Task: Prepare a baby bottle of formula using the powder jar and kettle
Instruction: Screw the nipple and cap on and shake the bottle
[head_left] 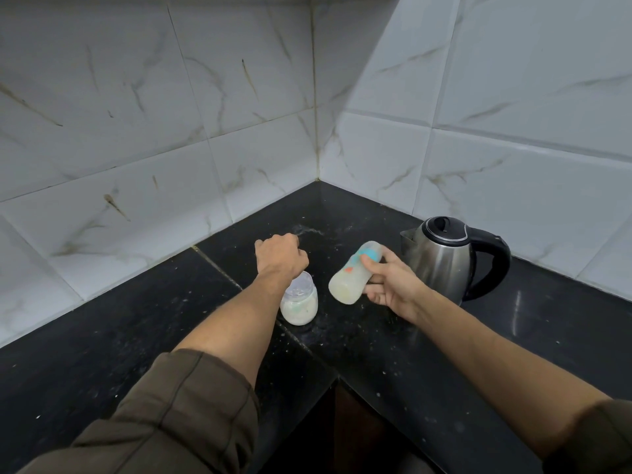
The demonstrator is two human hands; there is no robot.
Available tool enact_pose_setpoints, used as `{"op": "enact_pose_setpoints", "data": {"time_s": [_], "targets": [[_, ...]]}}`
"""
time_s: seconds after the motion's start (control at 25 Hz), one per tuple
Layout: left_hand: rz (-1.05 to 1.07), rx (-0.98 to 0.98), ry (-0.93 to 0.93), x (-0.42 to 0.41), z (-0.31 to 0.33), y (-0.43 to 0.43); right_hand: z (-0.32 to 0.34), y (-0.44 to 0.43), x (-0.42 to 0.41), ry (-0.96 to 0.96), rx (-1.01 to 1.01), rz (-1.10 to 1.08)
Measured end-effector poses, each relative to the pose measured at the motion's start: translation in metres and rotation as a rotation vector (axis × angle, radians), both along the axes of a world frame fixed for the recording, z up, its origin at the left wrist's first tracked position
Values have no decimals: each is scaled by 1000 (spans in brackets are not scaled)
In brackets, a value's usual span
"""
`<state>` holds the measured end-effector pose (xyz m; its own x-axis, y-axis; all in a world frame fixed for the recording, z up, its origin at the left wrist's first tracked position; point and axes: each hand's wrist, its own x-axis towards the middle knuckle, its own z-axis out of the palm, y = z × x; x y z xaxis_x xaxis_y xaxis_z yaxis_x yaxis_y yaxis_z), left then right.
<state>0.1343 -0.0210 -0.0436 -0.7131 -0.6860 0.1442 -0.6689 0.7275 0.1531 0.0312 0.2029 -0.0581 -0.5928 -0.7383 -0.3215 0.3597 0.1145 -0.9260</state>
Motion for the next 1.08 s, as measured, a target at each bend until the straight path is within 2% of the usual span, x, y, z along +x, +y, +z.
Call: {"op": "enact_pose_setpoints", "data": {"time_s": [0.12,0.2,0.36,0.52,0.68,0.84,1.0,1.08], "targets": [[11,11,0,1,0,1,3,4,9,166,54,306],[14,6,-2,2,1,1,2,6,12,251,66,386],[16,0,-2,7,3,-1,5,3,9,203,-9,81],[19,-1,-14,8,3,1,4,6,15,310,56,259],[9,-7,-17,10,2,2,7,6,15,238,3,8],[6,-6,-15,7,0,4,5,10,23,341,92,254],[2,-6,-7,7,-2,2,4,7,19,204,29,-43],[3,-6,-13,6,-3,2,3,8,19,231,93,56]]}}
